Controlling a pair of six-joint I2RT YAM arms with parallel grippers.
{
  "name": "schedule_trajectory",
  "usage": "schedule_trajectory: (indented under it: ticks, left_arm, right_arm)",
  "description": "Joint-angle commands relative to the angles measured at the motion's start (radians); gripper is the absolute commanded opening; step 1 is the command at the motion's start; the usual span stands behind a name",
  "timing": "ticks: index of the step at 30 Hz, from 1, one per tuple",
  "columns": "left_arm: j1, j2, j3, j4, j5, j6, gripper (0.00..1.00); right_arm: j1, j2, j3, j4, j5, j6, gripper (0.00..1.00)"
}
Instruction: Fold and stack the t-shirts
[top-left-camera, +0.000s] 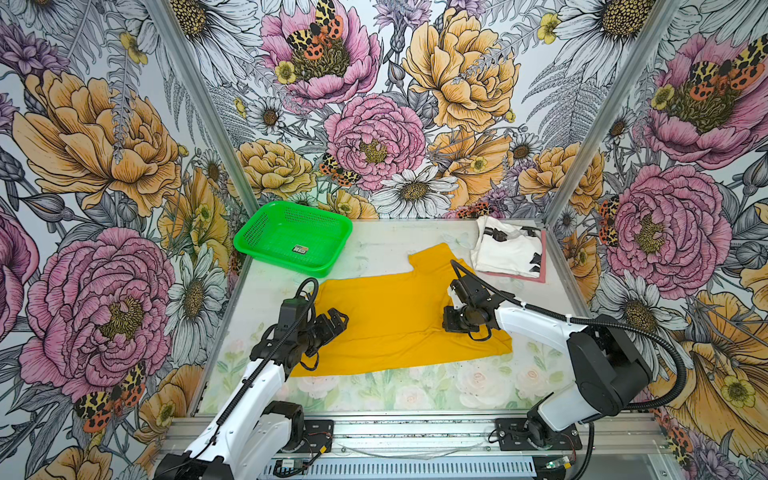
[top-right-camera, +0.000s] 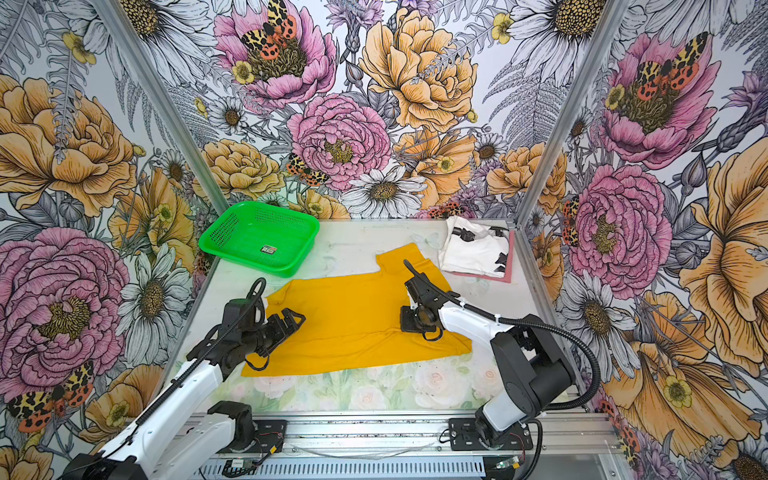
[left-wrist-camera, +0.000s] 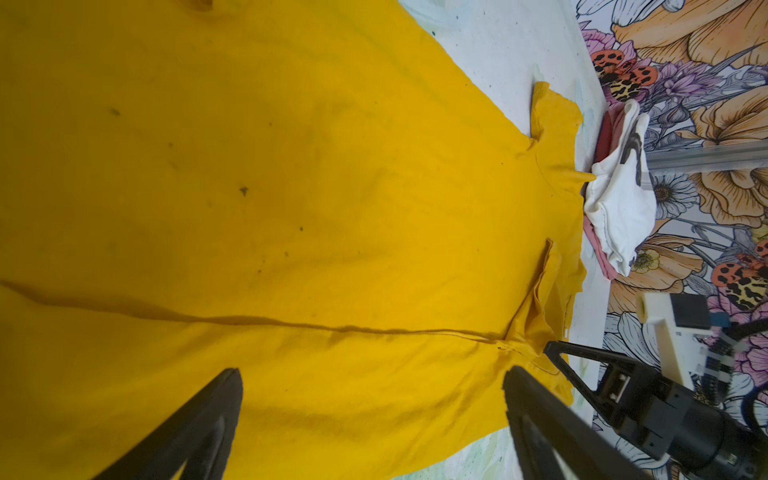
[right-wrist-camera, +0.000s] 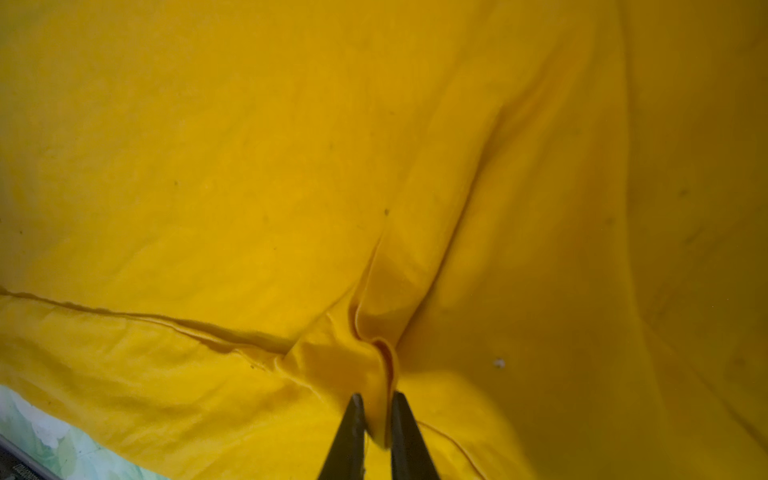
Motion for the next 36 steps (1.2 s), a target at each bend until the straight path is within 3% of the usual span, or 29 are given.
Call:
schedule_trajectory:
  ticks: [1,6,10,13,19,24,28,31,33,36]
  left_arm:
    - [-0.007,-0.012,-0.012,0.025,0.009,0.016,0.99]
    - [-0.006,-0.018,-0.012,0.023,0.010,0.017,0.99]
    - [-0.007,-0.020,-0.013,0.023,0.007,0.016,0.99]
    - [-0.006,-0.018,-0.012,0.022,0.008,0.017,0.99]
    - [-0.004,-0.011,-0.008,0.022,0.007,0.019,0.99]
    - [0.002,-0.010,-0.005,0.027,0.007,0.019,0.99]
    - [-0.002,0.058,0.027,0.037,0.023,0.043,0.99]
    - [-0.012,0.119,0.056,0.044,0.011,0.057,0.99]
    - [-0.013,0.153,0.067,0.066,0.010,0.063,0.99]
    - [-0.013,0.206,0.097,0.076,-0.002,0.073,0.99]
  right_arm:
    - [0.007,0.036,0.077,0.015,-0.004,-0.007,0.05]
    - [0.009,0.113,0.171,0.014,-0.011,-0.007,0.04]
    - [0.010,0.192,0.251,0.016,-0.028,-0.012,0.25]
    - [0.013,0.214,0.295,0.029,-0.038,-0.016,0.28]
    - [0.015,0.181,0.343,0.049,-0.069,-0.068,0.51]
    - [-0.011,0.120,0.300,0.047,-0.046,-0.094,0.70]
    - [-0.091,0.093,0.243,0.045,-0.064,-0.099,0.83]
    - [-0.135,0.087,0.203,0.042,-0.072,-0.119,0.84]
    - [-0.150,0.099,0.183,0.034,-0.070,-0.130,0.99]
    - [-0.157,0.114,0.146,0.024,-0.010,-0.135,0.99]
